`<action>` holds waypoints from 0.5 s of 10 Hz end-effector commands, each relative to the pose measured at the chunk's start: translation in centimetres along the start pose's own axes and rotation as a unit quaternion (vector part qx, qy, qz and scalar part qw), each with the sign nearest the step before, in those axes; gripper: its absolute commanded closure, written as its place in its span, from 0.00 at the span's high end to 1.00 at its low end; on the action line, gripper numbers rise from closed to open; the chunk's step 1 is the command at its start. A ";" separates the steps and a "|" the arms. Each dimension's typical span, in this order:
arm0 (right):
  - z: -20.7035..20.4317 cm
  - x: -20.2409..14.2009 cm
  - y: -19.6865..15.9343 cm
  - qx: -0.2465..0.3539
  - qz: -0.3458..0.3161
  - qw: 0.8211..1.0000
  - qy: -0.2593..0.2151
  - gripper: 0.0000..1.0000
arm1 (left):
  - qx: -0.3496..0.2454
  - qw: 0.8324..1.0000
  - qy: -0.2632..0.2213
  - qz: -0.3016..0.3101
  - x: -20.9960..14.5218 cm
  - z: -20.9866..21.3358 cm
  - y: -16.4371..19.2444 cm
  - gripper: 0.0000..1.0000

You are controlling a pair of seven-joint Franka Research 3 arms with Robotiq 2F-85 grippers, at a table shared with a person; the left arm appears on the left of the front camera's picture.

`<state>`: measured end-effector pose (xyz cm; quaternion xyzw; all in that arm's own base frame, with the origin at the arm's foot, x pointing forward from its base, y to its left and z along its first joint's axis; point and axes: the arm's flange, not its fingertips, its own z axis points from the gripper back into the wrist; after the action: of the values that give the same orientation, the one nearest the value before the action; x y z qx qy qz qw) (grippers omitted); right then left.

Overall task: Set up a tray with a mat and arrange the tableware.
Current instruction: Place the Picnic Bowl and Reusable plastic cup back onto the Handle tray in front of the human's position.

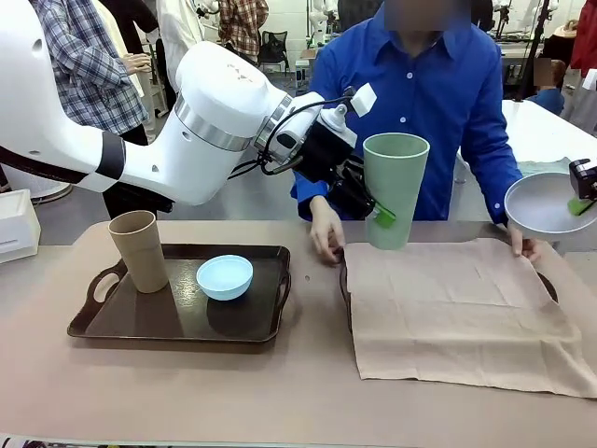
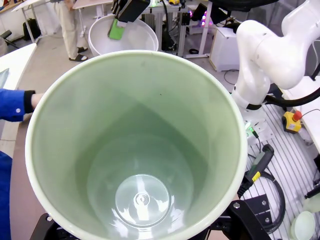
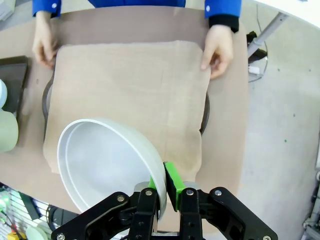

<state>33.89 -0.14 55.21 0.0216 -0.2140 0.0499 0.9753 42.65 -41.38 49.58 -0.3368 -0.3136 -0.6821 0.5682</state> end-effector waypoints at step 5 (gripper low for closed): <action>0.0 0.0 0.0 0.000 0.001 1.000 -0.002 0.00 | 0.001 1.000 -0.002 -0.002 0.2 0.1 0.1 0.40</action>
<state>33.89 -0.14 55.21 0.0216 -0.2140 0.0499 0.9753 42.65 -41.38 49.59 -0.3368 -0.3136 -0.6821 0.5682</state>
